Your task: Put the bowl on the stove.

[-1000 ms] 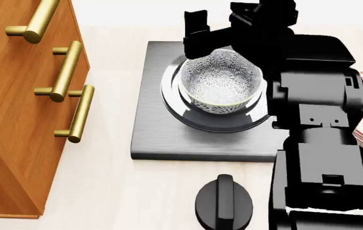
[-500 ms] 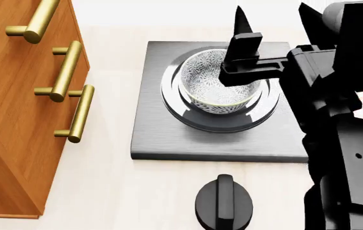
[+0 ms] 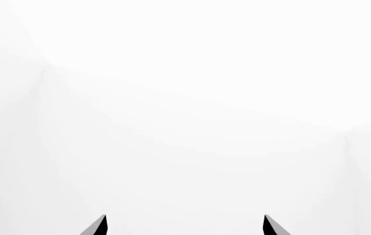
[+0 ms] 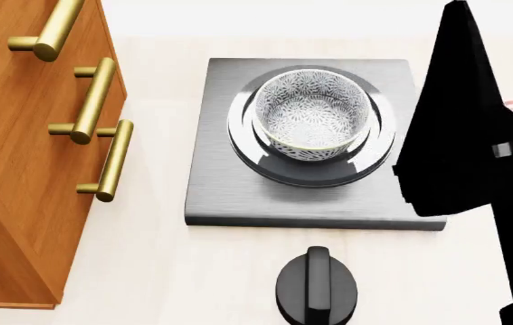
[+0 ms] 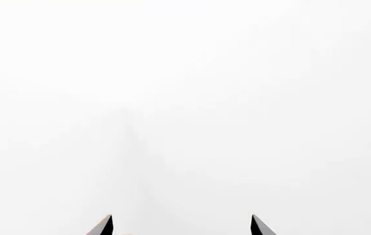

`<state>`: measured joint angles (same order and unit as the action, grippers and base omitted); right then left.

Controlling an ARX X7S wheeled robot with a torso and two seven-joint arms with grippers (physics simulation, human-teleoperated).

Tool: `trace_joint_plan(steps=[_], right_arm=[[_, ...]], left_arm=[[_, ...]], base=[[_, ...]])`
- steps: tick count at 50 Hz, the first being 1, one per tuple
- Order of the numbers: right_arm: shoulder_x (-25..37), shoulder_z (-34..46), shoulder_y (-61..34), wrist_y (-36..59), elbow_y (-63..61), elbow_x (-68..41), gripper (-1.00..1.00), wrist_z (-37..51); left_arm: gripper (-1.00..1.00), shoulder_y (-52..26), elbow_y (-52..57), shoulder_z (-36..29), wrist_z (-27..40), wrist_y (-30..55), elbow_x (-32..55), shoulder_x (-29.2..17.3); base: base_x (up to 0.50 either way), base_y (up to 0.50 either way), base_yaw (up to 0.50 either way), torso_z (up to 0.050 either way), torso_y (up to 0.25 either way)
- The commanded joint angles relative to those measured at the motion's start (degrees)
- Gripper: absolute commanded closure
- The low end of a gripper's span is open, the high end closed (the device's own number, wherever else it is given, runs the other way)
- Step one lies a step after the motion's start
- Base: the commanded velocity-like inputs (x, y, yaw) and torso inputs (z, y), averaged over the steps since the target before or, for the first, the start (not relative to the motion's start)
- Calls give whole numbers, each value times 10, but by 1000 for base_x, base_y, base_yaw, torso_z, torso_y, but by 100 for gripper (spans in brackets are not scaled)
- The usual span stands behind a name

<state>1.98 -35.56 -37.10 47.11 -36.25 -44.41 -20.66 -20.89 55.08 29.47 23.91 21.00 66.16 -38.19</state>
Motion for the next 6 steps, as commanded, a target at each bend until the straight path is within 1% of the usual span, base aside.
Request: trace_joint_plan(steps=[1,2,3,4,6], right_arm=[[-14,-78,34,-83,-36,-175,-100,21],[-15,-88,32,-94,-35,-217,-100,29],[-14,-88,33,-105,-37,-225,-100,29],[-15,-94,31,-118,-36,-259,-100,39],[-15,-93,34,-138,-37,-275,-100,38]], left_arm=[[-100,0,-8,8,-3,-12,-3,17],[-100,-1,-7,6,-2,-13,0,19],[-100,-1,-6,5,-2,-13,0,19],[-100,0,-6,2,-2,-13,0,21],[-100,0,-6,3,-2,-14,3,21]], base=[[0,0,0,0,0],[0,0,0,0,0],[0,0,0,0,0],[0,0,0,0,0],[0,0,0,0,0]])
